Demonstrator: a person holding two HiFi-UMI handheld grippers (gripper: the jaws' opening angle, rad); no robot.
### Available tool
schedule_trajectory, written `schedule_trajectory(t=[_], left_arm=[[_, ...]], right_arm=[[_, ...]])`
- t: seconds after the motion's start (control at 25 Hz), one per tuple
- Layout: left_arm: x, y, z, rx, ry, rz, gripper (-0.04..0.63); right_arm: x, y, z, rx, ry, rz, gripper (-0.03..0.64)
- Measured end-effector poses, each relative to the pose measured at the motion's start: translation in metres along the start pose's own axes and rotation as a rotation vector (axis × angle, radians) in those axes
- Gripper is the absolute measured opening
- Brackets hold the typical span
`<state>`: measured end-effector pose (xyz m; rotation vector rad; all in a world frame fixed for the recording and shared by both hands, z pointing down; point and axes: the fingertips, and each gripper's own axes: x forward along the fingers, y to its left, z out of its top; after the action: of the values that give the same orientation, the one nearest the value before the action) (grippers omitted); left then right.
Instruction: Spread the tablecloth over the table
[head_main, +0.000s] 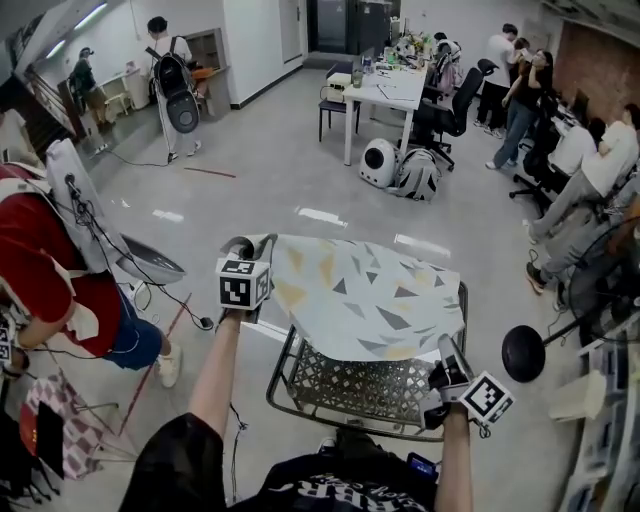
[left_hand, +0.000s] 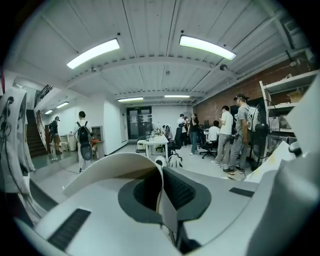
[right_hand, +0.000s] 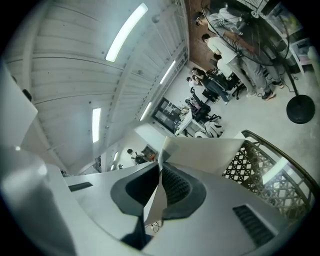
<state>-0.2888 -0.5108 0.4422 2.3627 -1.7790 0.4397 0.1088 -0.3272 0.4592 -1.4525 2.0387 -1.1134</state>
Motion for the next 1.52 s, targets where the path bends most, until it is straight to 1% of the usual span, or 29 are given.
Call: schedule_trajectory(t=[0.08,0.24,0.36,0.44,0.52,0.6,0.68,0.76,0.88,1.04,1.16,1.28,1.36,1.44,1.52], left_arm=[[0.022,0.005,0.016,0.0,-0.009,0.006,0.023],[0.08,0.018,0.045,-0.04,0.01,0.006,0.023],[0.124,0.044,0.073,-0.052,0.04,0.022,0.021],[0.142,0.068,0.09,-0.047,0.049,0.041,0.021],[0.151,0.089,0.1,-0.027,0.047,0.057,0.02],[0.154,0.111,0.104,-0.009,0.045,0.068,0.02],[0.153,0.136,0.103,-0.018,0.043,0.073,0.02],[0.153,0.163,0.1,-0.034,0.043,0.073,0.02],[0.152,0.205,0.093,-0.054,0.063,0.072,0.02],[0.148,0.264,0.083,-0.07,0.062,0.055,0.02],[0.145,0.306,0.088,-0.077,0.05,0.069,0.02],[0.137,0.34,0.091,-0.096,0.041,0.094,0.02],[0.13,0.345,0.083,-0.115,0.024,0.09,0.02],[0.125,0.33,0.068,-0.093,0.016,0.074,0.02],[0.124,0.31,0.056,-0.067,0.016,0.049,0.02]], right_arm=[[0.021,-0.001,0.017,0.009,-0.011,0.022,0.035],[0.085,-0.001,0.064,0.04,-0.035,0.134,0.035],[0.148,0.017,0.094,0.043,-0.037,0.213,0.035],[0.184,0.029,0.101,0.039,-0.033,0.236,0.034],[0.209,0.035,0.098,0.063,-0.039,0.227,0.031],[0.223,0.034,0.089,0.108,-0.049,0.21,0.031],[0.233,0.033,0.081,0.154,-0.068,0.195,0.029],[0.245,0.043,0.077,0.179,-0.093,0.202,0.029],[0.268,0.07,0.073,0.19,-0.128,0.225,0.029],[0.297,0.112,0.055,0.188,-0.164,0.25,0.028],[0.316,0.135,0.041,0.183,-0.163,0.249,0.028],[0.328,0.144,0.02,0.18,-0.14,0.231,0.028],[0.327,0.138,0.004,0.167,-0.13,0.214,0.028],[0.318,0.124,-0.007,0.164,-0.136,0.208,0.028],[0.308,0.116,-0.008,0.158,-0.148,0.207,0.026]])
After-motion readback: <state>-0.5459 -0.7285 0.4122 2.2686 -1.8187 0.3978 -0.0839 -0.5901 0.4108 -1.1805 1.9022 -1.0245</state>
